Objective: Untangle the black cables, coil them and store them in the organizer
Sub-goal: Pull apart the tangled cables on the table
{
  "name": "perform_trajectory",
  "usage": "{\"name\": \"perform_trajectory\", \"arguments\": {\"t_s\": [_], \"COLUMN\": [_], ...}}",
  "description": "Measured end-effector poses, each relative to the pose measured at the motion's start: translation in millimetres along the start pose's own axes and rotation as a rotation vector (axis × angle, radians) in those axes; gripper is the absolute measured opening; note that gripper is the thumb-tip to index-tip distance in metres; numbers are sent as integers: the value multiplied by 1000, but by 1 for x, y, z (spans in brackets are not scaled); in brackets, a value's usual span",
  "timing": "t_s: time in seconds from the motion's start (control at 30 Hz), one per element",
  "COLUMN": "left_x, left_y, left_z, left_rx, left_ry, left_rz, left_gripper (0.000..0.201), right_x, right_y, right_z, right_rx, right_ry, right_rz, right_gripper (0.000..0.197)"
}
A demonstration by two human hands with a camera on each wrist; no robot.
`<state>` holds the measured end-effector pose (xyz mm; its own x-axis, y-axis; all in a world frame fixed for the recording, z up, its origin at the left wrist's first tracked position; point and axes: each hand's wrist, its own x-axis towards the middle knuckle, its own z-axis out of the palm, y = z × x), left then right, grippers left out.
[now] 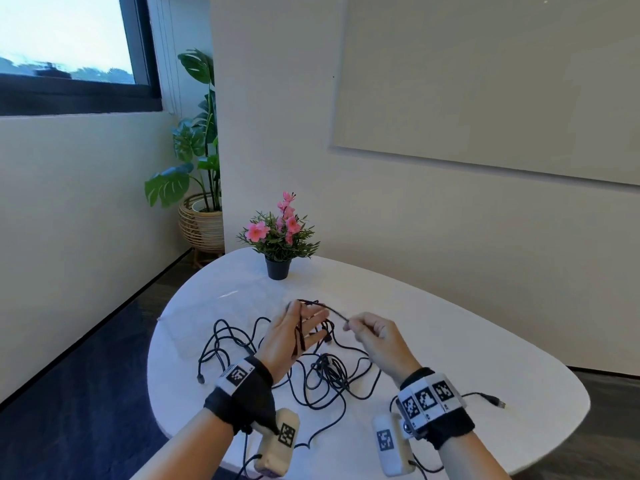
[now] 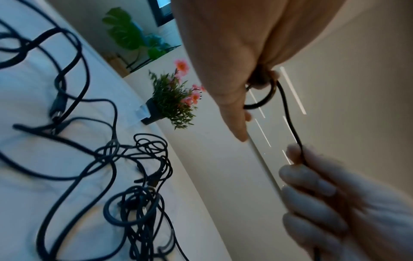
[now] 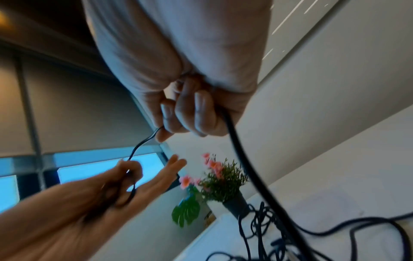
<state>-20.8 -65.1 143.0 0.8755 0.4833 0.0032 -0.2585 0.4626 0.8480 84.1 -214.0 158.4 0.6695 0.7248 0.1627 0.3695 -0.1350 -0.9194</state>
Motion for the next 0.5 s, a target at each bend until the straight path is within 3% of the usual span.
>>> {"name": "perform_trajectory", "arguments": {"t_s": [0.17, 0.3, 0.4, 0.5], "left_x": [7, 6, 8, 10], "left_y": [5, 16, 25, 22], "left_z": [-15, -31, -50, -68], "left_rx": [-216, -356, -151, 362], "left_ry": [150, 388, 526, 516], "left_rz": [15, 53, 48, 64], "left_gripper": [55, 30, 28, 23], "right_x": [-12, -19, -20, -10], "right_y": [21, 23, 11, 3], "right_z": [41, 57, 55, 40], "right_rx": [-99, -85, -144, -142], "right_ry": [-278, -452, -536, -455], "right_rz": [40, 89, 64, 3], "right_gripper": [27, 34, 39, 31]}}
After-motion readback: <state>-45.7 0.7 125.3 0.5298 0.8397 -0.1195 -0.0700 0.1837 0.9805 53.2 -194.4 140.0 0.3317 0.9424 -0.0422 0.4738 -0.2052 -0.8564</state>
